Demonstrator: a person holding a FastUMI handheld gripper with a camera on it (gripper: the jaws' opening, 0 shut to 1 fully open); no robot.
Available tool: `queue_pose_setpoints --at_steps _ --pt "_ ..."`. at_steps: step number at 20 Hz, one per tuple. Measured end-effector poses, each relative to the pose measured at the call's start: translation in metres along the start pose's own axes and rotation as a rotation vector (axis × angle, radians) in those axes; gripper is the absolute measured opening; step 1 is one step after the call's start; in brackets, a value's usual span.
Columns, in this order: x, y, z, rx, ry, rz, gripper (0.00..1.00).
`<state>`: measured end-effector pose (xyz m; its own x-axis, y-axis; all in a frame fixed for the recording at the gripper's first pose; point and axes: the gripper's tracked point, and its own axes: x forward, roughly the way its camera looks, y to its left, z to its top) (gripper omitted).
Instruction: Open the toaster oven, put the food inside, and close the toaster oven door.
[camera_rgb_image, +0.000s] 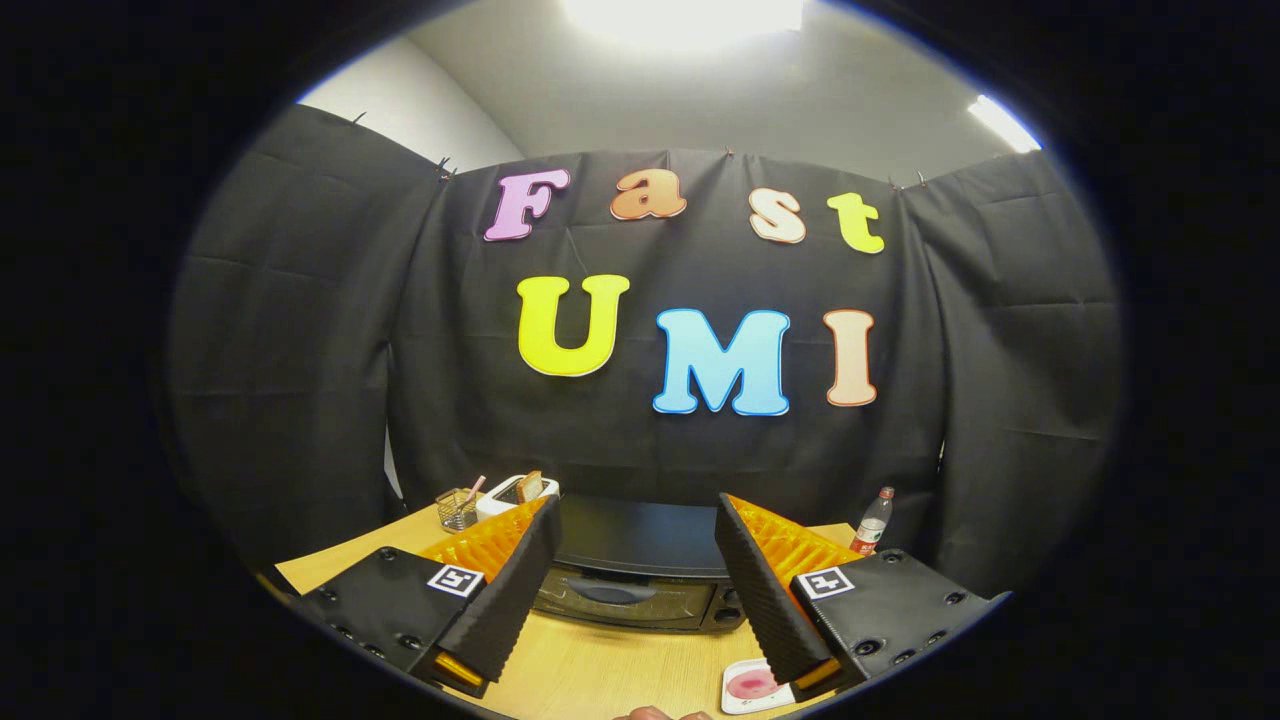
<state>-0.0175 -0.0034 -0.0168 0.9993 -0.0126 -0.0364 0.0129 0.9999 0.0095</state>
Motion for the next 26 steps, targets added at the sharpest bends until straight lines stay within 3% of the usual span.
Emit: queue_pose_setpoints --at_steps 8,16,26 --pt "0.013 0.000 -0.009 0.018 0.047 -0.010 0.98" --pt "0.056 0.003 -0.030 0.032 0.116 -0.030 0.98" --pt "0.111 0.023 -0.105 0.067 0.276 -0.027 0.98"
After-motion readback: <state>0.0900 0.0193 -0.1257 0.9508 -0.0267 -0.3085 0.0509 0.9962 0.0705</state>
